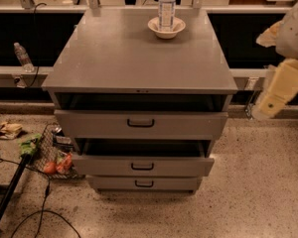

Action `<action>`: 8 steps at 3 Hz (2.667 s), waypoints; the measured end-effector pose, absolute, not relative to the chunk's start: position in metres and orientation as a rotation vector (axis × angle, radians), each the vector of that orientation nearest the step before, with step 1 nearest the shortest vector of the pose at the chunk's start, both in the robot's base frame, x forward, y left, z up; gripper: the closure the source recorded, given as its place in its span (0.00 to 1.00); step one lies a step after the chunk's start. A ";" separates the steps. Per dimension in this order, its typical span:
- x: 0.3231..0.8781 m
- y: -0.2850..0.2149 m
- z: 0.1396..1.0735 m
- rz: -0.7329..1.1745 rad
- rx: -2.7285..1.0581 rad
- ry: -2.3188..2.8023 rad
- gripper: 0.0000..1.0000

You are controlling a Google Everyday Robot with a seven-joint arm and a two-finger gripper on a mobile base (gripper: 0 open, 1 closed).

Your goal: Pick blue plastic bottle from paper bowl and place on counter

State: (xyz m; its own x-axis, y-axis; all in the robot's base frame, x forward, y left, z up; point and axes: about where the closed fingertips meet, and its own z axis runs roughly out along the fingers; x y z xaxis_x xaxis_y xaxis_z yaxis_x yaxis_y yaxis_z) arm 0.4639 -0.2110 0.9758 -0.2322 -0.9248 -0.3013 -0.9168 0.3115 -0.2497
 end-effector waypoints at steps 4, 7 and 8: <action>0.740 -0.203 0.953 0.264 -0.812 1.870 0.00; 0.797 -0.166 0.939 0.336 -0.668 1.821 0.00; 0.851 -0.137 0.947 0.334 -0.647 1.753 0.00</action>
Offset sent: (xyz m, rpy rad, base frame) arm 0.3014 -0.0102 0.0026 0.9291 -0.4880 -0.2709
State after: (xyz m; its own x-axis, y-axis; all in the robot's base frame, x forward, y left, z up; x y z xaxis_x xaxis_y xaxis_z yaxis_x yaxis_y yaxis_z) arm 0.8513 -0.1372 0.9467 -0.1677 -0.2497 -0.9537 -0.5826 0.8055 -0.1085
